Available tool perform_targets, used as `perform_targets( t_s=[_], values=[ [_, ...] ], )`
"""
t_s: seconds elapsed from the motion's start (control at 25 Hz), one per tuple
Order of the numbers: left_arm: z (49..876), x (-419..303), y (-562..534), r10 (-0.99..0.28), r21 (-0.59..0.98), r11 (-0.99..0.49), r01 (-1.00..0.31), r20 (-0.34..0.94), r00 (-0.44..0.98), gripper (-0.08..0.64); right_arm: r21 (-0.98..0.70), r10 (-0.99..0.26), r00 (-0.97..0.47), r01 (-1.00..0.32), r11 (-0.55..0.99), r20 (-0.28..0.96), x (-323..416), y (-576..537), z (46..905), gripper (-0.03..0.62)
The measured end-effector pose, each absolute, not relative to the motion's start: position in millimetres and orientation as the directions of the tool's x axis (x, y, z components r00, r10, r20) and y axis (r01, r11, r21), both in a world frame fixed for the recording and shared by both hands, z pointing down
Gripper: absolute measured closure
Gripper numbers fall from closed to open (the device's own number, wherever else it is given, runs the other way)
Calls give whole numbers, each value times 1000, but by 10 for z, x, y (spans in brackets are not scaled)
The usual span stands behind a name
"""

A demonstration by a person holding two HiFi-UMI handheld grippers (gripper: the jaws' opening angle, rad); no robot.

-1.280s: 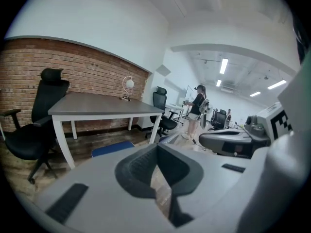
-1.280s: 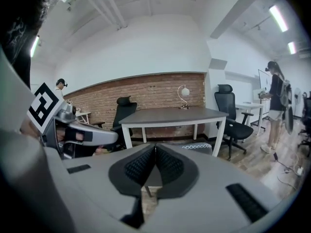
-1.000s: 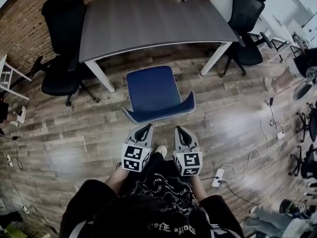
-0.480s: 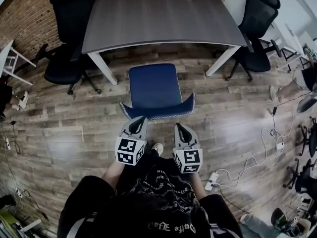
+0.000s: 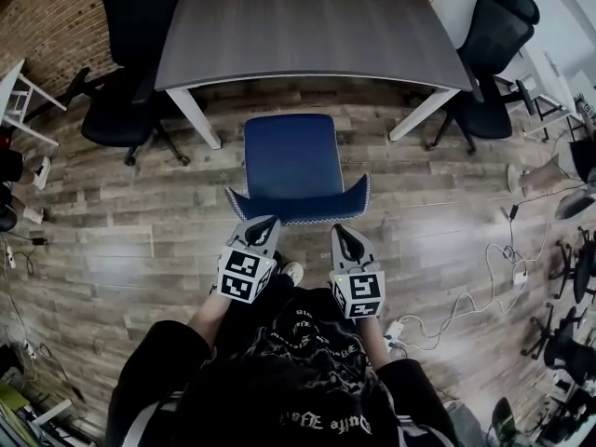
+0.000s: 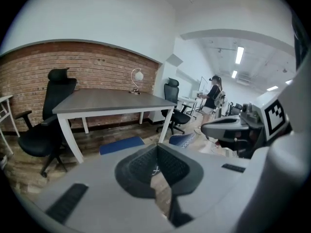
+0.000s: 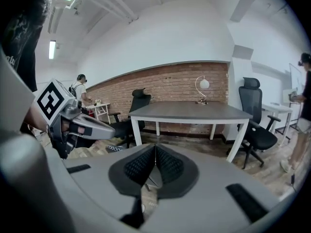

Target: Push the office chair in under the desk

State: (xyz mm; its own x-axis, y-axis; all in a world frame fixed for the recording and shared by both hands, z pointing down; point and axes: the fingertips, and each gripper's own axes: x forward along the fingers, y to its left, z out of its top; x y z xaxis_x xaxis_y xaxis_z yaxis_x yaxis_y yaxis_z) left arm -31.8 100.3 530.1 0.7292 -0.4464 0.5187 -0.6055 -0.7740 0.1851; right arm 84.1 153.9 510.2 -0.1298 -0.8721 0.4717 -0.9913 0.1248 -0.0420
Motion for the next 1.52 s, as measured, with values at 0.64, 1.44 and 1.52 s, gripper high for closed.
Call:
perform_targets(
  t_s=[0.64,1.44,1.52],
  values=[
    [5405,-271,976,-345,221,-804,-552,583,736,472,-7,-775,-272,-945,327,571,850,1362,5278,486],
    [5709,-49,1112,-107,28,-980,-198,767,633,341,125,-367,-354,-552,824,860,665,1376,5795,390],
    [5766,-46,1113,-86,28,-984,-173,787,611,341,125,-342,-344,-521,845,875,682,1362,5854,390]
  ],
)
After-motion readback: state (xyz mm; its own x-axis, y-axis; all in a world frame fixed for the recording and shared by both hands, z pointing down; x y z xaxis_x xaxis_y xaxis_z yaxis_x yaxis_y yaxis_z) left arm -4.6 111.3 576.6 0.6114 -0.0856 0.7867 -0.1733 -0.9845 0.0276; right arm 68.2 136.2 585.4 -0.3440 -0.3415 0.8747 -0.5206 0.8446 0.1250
